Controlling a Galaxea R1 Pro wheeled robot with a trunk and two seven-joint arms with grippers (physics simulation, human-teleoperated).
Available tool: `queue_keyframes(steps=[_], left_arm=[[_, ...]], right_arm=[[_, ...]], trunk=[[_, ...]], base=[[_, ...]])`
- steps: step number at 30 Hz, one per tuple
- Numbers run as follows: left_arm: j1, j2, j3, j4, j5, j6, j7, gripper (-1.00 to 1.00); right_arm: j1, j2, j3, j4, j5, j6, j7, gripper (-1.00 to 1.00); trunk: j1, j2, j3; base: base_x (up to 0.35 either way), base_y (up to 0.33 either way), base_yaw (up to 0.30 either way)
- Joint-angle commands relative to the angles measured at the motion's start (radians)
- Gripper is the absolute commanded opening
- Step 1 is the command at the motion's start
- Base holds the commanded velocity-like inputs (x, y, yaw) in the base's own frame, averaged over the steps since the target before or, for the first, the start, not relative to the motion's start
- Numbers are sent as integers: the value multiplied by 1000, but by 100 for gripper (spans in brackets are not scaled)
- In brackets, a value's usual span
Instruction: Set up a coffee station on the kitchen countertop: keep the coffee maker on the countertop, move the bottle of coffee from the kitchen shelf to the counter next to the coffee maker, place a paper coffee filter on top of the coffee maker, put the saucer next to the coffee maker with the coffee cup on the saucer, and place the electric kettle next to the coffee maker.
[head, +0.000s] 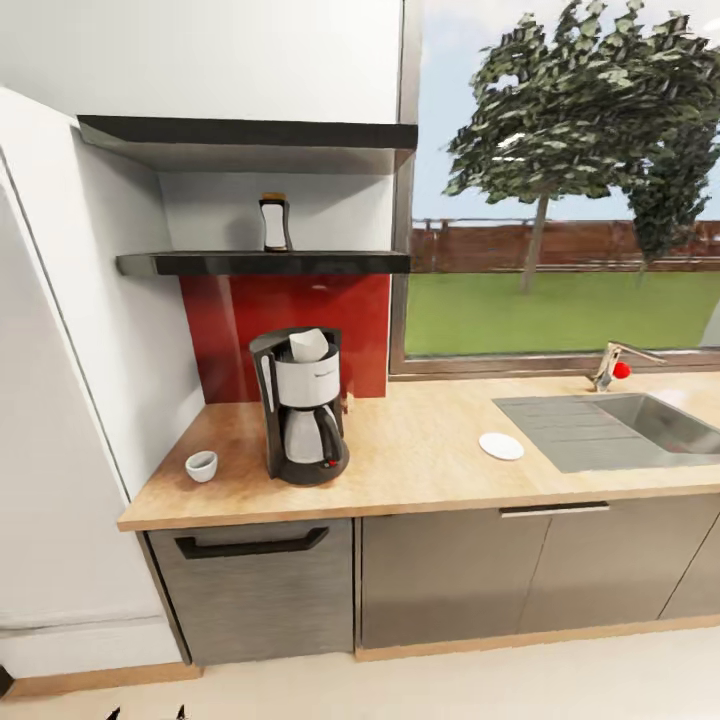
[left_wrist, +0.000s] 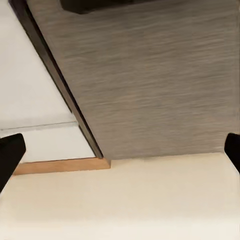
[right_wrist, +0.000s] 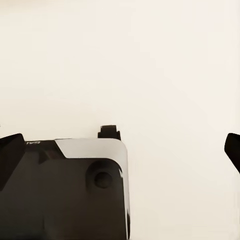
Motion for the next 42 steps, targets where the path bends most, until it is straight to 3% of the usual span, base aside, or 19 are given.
queue_keyframes(steps=[1, 4, 11, 18, 19, 20, 21, 23, 24, 26, 30, 32, 34, 35, 39, 41, 42], left_arm=[[1, -5, 0, -32, -7, -4, 6, 100], [0, -22, -1, -102, -5, -10, 6, 100], [1, -69, -5, -374, -2, -7, 6, 100], [1, -82, -83, -656, -3, 31, 11, 100], [0, -84, -96, -698, -3, 55, 11, 100], [-8, -99, -122, -779, -3, 126, 13, 100], [-16, -103, -125, -788, -3, 136, 14, 100], [-70, -121, -132, -810, -3, 169, 13, 100], [-198, -136, -137, -821, -3, 265, 13, 100], [-269, -139, -149, -823, -3, 323, 14, 100], [-372, -149, -174, -823, -3, 383, 16, 100], [-409, -166, -178, -823, -3, 398, 16, 100], [-471, -203, -181, -823, -3, 423, 15, 100], [-529, -221, -185, -823, -3, 454, 15, 100], [-681, -232, -215, -821, -3, 578, 18, 100], [-797, -243, -222, -814, 2, 680, 20, 100], [-889, -253, -224, -790, 6, 746, 20, 100]], right_arm=[[0, 0, -7, -3, 10, 3, 6, 100], [0, 0, -7, -3, 10, 3, 6, 100], [0, 0, -6, -4, 10, 3, 6, 100], [0, 1, -6, -4, 10, 2, 5, 100], [0, 1, -6, -4, 10, 2, 5, 100], [0, 1, -6, -4, 10, 2, 5, 100], [0, 1, -6, -4, 10, 1, 5, 100], [0, 1, -6, -4, 10, -3, 5, 100], [0, 0, -5, -4, 11, -42, 5, 100], [0, 0, -5, -4, 11, -59, 5, 100], [0, 0, -5, -4, 11, -69, 5, 100], [0, 0, -5, -4, 11, -71, 5, 100], [0, 0, -5, -4, 11, -72, 5, 100], [0, 0, -5, -4, 11, -72, 5, 100], [0, 0, -5, -4, 11, -73, 5, 100], [0, 0, -5, -4, 11, -75, 5, 100], [0, 0, -5, -4, 11, -75, 5, 100]], trunk=[[0, 0, 0], [0, 0, 0], [0, 0, 0], [0, 0, 0], [0, 0, 0], [0, 0, 0], [0, 0, 0], [0, 0, 0], [0, 0, 0], [0, 0, 0], [0, 0, 0], [0, 0, 0], [0, 0, 0], [0, 0, 0], [0, 0, 0], [0, 0, 0], [0, 0, 0]], base=[[-18, 0, 269], [-11, 0, 272], [-2, 0, 276], [0, 0, 159], [0, 0, 32], [0, 0, 10], [0, 0, 8], [0, 0, 4], [0, 0, 0], [0, 0, 0], [0, 0, 0], [0, 0, 0], [0, 0, 0], [0, 0, 0], [0, 0, 0], [0, 0, 0], [0, 0, 0]])
